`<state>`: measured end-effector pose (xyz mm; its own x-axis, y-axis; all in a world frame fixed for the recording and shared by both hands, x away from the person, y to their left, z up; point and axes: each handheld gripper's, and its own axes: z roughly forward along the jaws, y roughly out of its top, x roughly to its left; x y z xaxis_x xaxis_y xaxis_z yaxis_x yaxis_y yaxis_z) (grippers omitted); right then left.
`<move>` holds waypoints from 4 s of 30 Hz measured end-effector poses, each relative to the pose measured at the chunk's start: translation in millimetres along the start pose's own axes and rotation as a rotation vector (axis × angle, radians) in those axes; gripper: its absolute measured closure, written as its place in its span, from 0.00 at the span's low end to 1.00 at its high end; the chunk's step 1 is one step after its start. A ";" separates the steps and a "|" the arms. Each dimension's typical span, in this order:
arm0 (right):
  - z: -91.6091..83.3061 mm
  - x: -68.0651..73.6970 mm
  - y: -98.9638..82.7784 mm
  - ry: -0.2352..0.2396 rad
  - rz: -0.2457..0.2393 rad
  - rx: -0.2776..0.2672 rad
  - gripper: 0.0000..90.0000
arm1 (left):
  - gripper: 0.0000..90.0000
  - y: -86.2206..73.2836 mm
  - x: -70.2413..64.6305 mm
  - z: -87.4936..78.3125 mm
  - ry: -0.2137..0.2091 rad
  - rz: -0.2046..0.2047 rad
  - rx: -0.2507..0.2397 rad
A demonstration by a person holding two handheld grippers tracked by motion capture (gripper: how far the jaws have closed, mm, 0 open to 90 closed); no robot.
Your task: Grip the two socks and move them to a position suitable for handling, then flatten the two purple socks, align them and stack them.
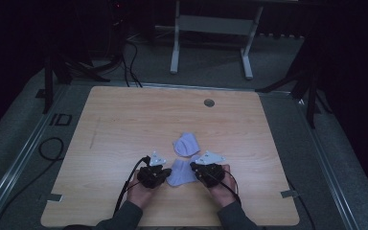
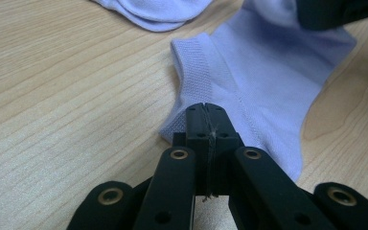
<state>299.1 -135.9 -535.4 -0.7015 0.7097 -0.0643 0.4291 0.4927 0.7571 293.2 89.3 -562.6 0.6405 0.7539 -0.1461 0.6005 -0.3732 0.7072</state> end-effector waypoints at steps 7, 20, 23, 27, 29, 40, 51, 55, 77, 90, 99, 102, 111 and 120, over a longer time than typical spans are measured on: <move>-11.0 -16.2 -3.0 -0.037 0.030 -0.001 0.98 | 1.00 -0.2 0.0 -0.2 0.000 0.001 0.000; -15.8 -31.9 -15.4 -0.128 0.082 0.045 0.92 | 1.00 -0.1 0.8 -0.3 -0.006 0.003 0.001; -15.1 -35.4 -17.3 -0.154 0.091 0.058 0.89 | 1.00 -0.1 1.1 -0.4 -0.008 0.005 0.002; -14.3 -42.5 -21.4 -0.173 0.120 0.072 0.86 | 1.00 -0.1 1.5 -0.5 -0.012 0.005 0.004; -13.7 -45.9 -23.4 -0.183 0.135 0.078 0.85 | 1.00 0.0 1.7 -0.7 -0.014 0.006 0.005; -18.1 -55.0 -25.1 -0.203 0.166 0.062 0.82 | 1.00 -0.4 5.0 -1.7 -0.030 0.006 0.009; -18.1 -45.9 -16.9 -0.159 0.113 0.018 0.78 | 1.00 0.0 20.1 -8.7 0.002 -0.013 0.029; -16.2 -43.8 -15.3 -0.146 0.108 0.011 0.78 | 1.00 0.2 27.9 -11.3 0.023 -0.027 0.032; 17.8 -28.0 49.4 0.025 0.004 -0.031 0.82 | 0.90 -2.1 43.7 -27.8 0.062 -0.104 -0.034; 75.5 -17.5 59.2 0.066 -0.056 0.103 0.96 | 0.90 -2.9 46.2 -28.1 0.062 -0.114 -0.036; 91.3 -21.5 60.4 0.069 0.029 0.185 0.93 | 0.90 -3.0 47.3 -27.8 0.053 -0.116 -0.033; 92.2 -24.9 61.4 0.078 0.054 0.193 0.97 | 0.90 -3.1 47.4 -28.3 0.053 -0.119 -0.033; 93.2 -32.0 60.9 0.115 0.111 0.191 1.00 | 0.90 -3.2 47.6 -28.2 0.057 -0.118 -0.036; 82.2 -30.0 65.2 0.119 0.138 0.147 1.00 | 0.90 -3.1 47.3 -28.9 0.064 -0.116 -0.039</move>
<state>394.9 -83.7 -537.6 -0.6892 0.7150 0.1170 0.5976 0.4697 0.6498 307.8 141.7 -551.7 0.5351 0.8242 -0.1854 0.6494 -0.2609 0.7143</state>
